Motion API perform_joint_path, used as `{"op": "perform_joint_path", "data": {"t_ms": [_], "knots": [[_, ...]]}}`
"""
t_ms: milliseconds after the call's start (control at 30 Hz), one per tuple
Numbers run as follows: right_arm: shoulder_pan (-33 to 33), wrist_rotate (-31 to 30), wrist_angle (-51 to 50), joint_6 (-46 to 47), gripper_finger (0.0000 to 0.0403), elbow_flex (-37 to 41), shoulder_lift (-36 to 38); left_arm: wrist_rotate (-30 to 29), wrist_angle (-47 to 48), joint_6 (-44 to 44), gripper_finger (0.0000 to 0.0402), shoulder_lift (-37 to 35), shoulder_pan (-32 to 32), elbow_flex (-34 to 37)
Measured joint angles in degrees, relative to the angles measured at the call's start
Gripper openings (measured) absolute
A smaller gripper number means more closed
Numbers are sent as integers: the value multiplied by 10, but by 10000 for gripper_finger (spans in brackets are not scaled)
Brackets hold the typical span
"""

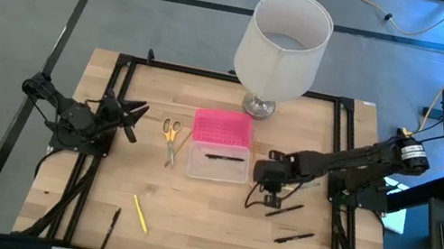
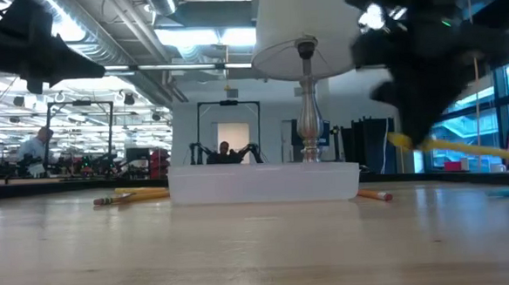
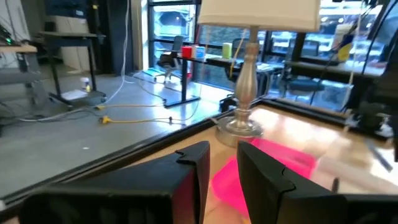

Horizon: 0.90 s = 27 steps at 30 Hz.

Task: Pick & place school supplies into a supply box
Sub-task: Put the right yellow pen into the supply box

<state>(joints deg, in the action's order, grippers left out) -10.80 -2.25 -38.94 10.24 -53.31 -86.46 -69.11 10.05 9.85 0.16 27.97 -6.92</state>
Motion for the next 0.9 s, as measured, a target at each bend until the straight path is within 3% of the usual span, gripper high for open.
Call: {"op": "perform_joint_path", "data": {"t_ms": [100,400,667,900], "knots": [[27,-10,8,-33,49,-42,0,-4,-14,0,75,0,0,0],[117,-48,166,-131,50,-129,-9,5,-13,0,77,0,0,0],[132,-12,295,-170,51,-133,-79,32,-26,0,112,0,0,0],[129,77,345,-166,51,-133,-167,27,-26,4,171,0,0,0]]}}
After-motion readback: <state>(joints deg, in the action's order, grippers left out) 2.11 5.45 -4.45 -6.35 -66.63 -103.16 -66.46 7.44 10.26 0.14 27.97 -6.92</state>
